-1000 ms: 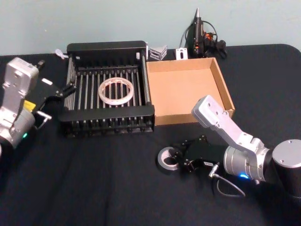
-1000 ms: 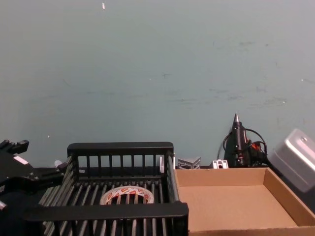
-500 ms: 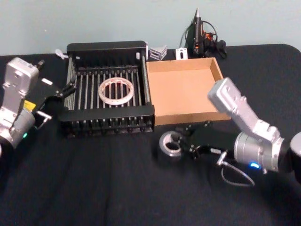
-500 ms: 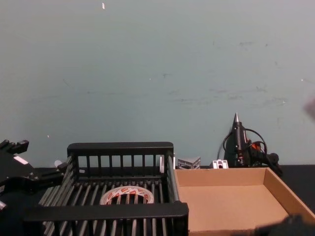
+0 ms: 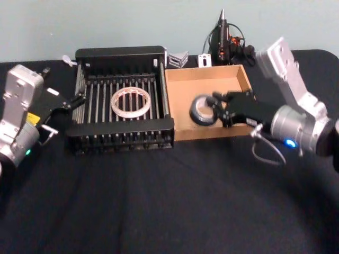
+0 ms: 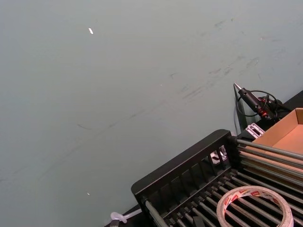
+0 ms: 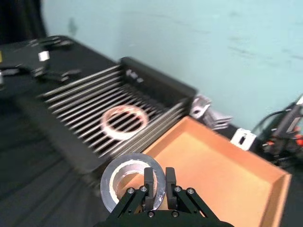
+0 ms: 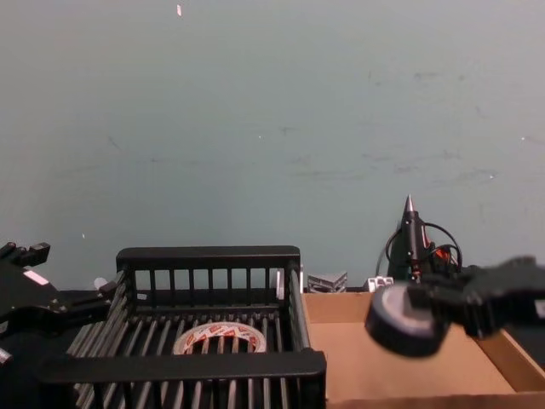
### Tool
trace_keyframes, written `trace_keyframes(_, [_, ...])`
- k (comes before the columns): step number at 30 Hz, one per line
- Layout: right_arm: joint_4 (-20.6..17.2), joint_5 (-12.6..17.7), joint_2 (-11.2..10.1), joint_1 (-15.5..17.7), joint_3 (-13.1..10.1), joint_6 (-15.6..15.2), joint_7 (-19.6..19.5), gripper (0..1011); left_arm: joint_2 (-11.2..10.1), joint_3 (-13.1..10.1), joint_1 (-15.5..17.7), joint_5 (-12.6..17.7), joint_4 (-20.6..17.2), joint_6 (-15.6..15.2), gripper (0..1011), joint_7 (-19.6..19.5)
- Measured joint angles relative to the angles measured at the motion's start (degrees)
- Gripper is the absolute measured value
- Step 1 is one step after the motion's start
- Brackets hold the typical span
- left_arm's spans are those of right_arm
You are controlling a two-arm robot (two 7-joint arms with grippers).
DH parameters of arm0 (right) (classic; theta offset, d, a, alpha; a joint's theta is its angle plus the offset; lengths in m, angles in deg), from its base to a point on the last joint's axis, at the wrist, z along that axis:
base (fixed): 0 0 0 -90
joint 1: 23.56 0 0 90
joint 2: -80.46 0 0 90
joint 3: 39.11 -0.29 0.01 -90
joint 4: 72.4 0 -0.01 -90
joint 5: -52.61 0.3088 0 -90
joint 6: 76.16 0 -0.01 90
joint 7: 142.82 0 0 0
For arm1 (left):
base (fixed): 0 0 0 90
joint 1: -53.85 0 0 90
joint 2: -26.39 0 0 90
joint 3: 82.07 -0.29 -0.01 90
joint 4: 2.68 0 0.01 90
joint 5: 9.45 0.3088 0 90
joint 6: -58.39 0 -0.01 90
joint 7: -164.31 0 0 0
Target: Pick up the white tape and place it into the black box , Pick up the silver tape and place it into the brown box.
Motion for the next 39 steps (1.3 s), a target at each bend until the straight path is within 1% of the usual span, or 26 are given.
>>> trace_keyframes(4, [4.1, -0.8, 3.2, -3.9, -0.1, -0.8, -2.5, 152, 0.0, 0.0, 0.0, 0.0, 0.0, 0.0, 1001, 0.0])
trace_keyframes(5, [6.0, -1.3, 4.4, -5.4, -0.1, -1.2, -3.5, 152, 0.0, 0.0, 0.0, 0.0, 0.0, 0.0, 1001, 0.0])
trace_keyframes(8, [8.7, -2.1, 6.3, -7.5, -0.1, -1.7, -4.9, 152, 0.0, 0.0, 0.0, 0.0, 0.0, 0.0, 1001, 0.0])
trace_keyframes(9, [10.8, -2.8, 7.7, -8.9, -0.1, -2.0, -6.0, 152, 0.0, 0.0, 0.0, 0.0, 0.0, 0.0, 1001, 0.0])
trace_keyframes(10, [11.7, -3.1, 8.2, -9.5, -0.1, -2.0, -6.4, 152, 0.0, 0.0, 0.0, 0.0, 0.0, 0.0, 1001, 0.0])
trace_keyframes(11, [13.8, -3.8, 9.4, -10.8, -0.1, -2.3, -7.4, 152, 0.0, 0.0, 0.0, 0.0, 0.0, 0.0, 1001, 0.0])
trace_keyframes(13, [16.1, -4.4, 10.8, -12.2, 0.0, -2.3, -8.3, 152, 0.0, 0.0, 0.0, 0.0, 0.0, 0.0, 1001, 0.0])
trace_keyframes(14, [18.4, -5.1, 12.0, -13.5, 0.1, -2.4, -9.2, 152, 0.0, 0.0, 0.0, 0.0, 0.0, 0.0, 1001, 0.0])
trace_keyframes(17, [22.1, -6.1, 13.8, -15.4, 0.3, -2.4, -10.5, 152, 0.0, 0.0, 0.0, 0.0, 0.0, 0.0, 1001, 0.0])
trace_keyframes(18, [24.1, -6.6, 14.8, -16.4, 0.4, -2.4, -11.1, 151, 0.0, 0.0, 0.0, 0.0, 0.0, 0.0, 1001, 0.0])
trace_keyframes(21, [27.5, -7.5, 16.2, -18.0, 0.6, -2.4, -11.9, 152, 0.0, 0.0, 0.0, 0.0, 0.0, 0.0, 1001, 0.0])
trace_keyframes(22, [29.6, -8.0, 16.9, -18.8, 0.8, -2.4, -12.4, 152, 0.0, 0.0, 0.0, 0.0, 0.0, 0.0, 1001, 0.0])
trace_keyframes(23, [30.3, -8.2, 17.3, -19.1, 0.8, -2.4, -12.5, 152, 0.0, 0.0, 0.0, 0.0, 0.0, 0.0, 1001, 0.0])
trace_keyframes(24, [32.1, -8.7, 17.9, -19.8, 0.9, -2.3, -12.9, 152, 0.0, 0.0, 0.0, 0.0, 0.0, 0.0, 1001, 0.0])
trace_keyframes(28, [35.5, -9.6, 19.2, -21.0, 0.9, -2.1, -13.5, 152, 0.0, 0.0, 0.0, 0.0, 0.0, 0.0, 1001, 0.0])
trace_keyframes(31, [37.4, -10.3, 19.9, -21.5, 0.9, -2.0, -13.7, 152, 0.0, 0.0, 0.0, 0.0, 0.0, 0.0, 1001, 0.0])
trace_keyframes(35, [38.6, -11.0, 20.3, -21.8, 0.9, -1.9, -13.7, 152, 0.0, 0.0, 0.0, 0.0, 0.0, 0.0, 1001, 0.0])
trace_keyframes(39, [38.8, -11.4, 20.4, -21.8, 1.0, -1.8, -13.8, 152, 0.0, 0.0, 0.0, 0.0, 0.0, 0.0, 1001, 0.0])
